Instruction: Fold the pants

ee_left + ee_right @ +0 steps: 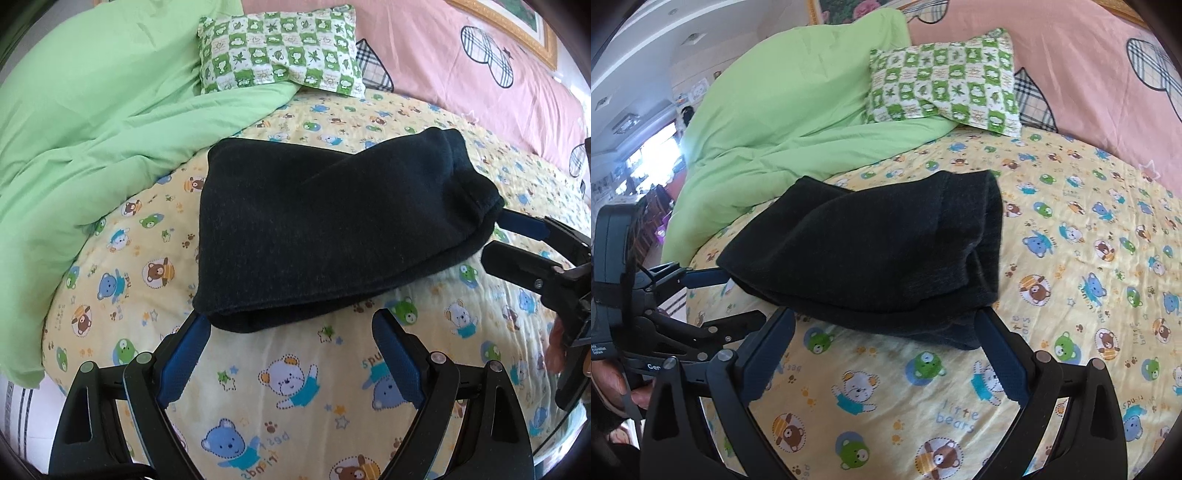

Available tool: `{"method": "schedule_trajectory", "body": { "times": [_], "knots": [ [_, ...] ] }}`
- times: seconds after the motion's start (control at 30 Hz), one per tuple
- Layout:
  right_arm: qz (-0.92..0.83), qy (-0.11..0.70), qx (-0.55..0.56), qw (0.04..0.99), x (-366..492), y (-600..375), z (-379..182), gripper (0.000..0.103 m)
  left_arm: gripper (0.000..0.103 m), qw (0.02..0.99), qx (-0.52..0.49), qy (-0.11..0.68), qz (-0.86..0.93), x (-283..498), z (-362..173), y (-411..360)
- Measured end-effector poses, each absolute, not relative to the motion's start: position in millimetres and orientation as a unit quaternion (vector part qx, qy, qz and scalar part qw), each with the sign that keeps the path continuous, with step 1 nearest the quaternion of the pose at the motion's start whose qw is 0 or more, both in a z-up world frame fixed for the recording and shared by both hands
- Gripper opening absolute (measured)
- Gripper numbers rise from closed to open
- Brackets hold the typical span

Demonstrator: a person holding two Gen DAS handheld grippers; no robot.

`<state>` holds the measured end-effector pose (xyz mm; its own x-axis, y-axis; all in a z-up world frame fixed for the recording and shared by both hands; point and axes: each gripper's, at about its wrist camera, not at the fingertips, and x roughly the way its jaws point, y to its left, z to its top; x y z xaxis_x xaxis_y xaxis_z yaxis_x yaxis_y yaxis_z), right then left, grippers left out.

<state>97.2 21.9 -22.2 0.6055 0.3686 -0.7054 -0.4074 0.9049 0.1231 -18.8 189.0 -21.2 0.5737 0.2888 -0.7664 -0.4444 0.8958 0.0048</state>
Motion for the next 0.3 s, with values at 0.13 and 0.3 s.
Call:
{"method": "schedule_trajectory", "body": {
  "times": [0.13, 0.3],
  "knots": [
    [0.212, 0.385, -0.018, 0.898, 98.5, 18.3, -20.4, 0.098, 0.090, 0.882, -0.095, 0.413, 0.208, -16.6, -20.6, 190.5],
    [0.212, 0.385, -0.017, 0.898, 98.8, 17.0, -19.9, 0.098, 0.090, 0.875, -0.109, 0.425, 0.204, -15.3, -22.2, 193.0]
  ]
}}
